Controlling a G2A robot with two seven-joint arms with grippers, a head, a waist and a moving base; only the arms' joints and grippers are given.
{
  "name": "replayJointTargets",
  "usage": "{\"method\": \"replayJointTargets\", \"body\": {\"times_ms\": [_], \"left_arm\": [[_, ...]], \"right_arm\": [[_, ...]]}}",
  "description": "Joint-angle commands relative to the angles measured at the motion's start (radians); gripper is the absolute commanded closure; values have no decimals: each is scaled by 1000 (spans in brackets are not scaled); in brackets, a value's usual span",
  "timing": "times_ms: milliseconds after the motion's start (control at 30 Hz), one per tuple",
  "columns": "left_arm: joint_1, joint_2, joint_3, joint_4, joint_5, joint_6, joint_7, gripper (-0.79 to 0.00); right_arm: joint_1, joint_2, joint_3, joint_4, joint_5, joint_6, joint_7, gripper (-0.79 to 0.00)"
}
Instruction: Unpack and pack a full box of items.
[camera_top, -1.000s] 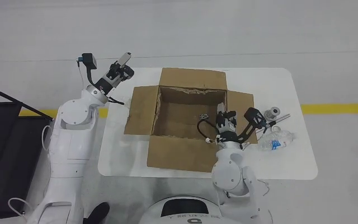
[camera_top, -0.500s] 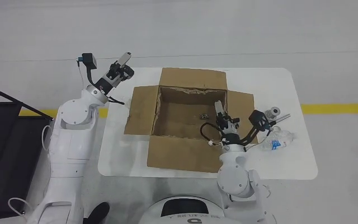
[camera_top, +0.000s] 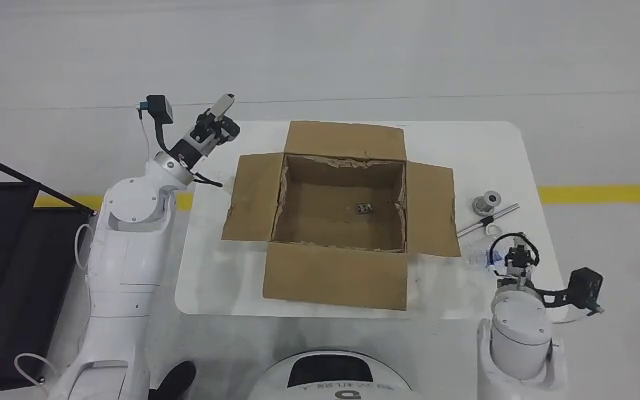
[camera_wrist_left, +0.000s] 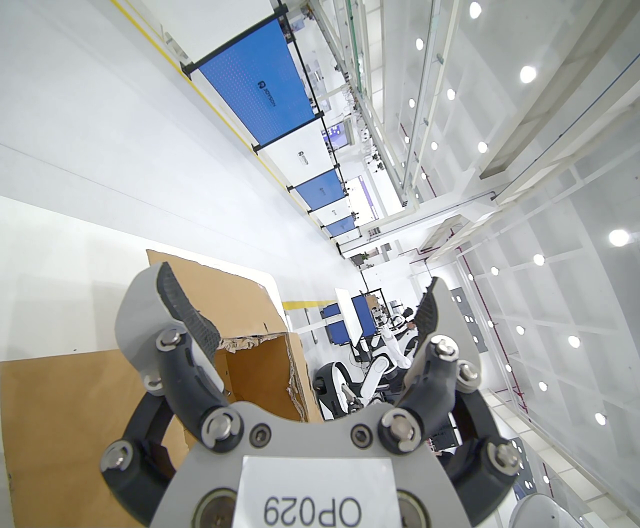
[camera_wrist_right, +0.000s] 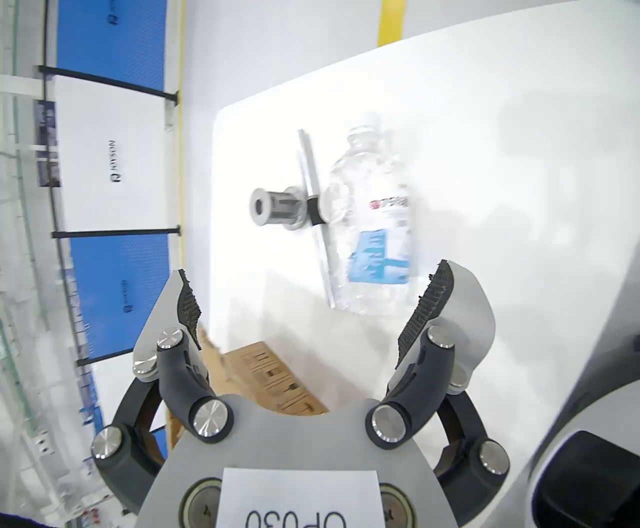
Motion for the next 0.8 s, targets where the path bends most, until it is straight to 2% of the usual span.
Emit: {"method": "replayJointTargets", "body": {"times_ms": [0, 133, 200, 267, 467, 667, 700, 733, 767], "left_arm": [[0, 0, 0, 0, -1, 0, 0, -785], [0, 0, 0, 0, -1, 0, 0, -785], [0, 0, 0, 0, -1, 0, 0, -785], [0, 0, 0, 0, -1, 0, 0, -785], [0, 0, 0, 0, -1, 0, 0, -785], [0, 0, 0, 0, -1, 0, 0, -785], [0, 0, 0, 0, -1, 0, 0, -785], [0, 0, 0, 0, -1, 0, 0, -785], [0, 0, 0, 0, -1, 0, 0, -785]], "right_arm": [[56, 4, 1, 57, -27, 57, 18, -785], [173, 14, 25, 185, -60, 141, 43, -785], [233, 19, 28, 251, -81, 184, 55, -705], [272, 24, 33, 299, -104, 208, 70, -693], [311, 36, 38, 341, -144, 216, 115, -693], [338, 45, 30, 383, -179, 230, 147, -634], [347, 46, 33, 392, -180, 239, 155, -603], [352, 48, 35, 400, -183, 241, 163, -517], [355, 50, 38, 407, -188, 241, 169, -391]]}}
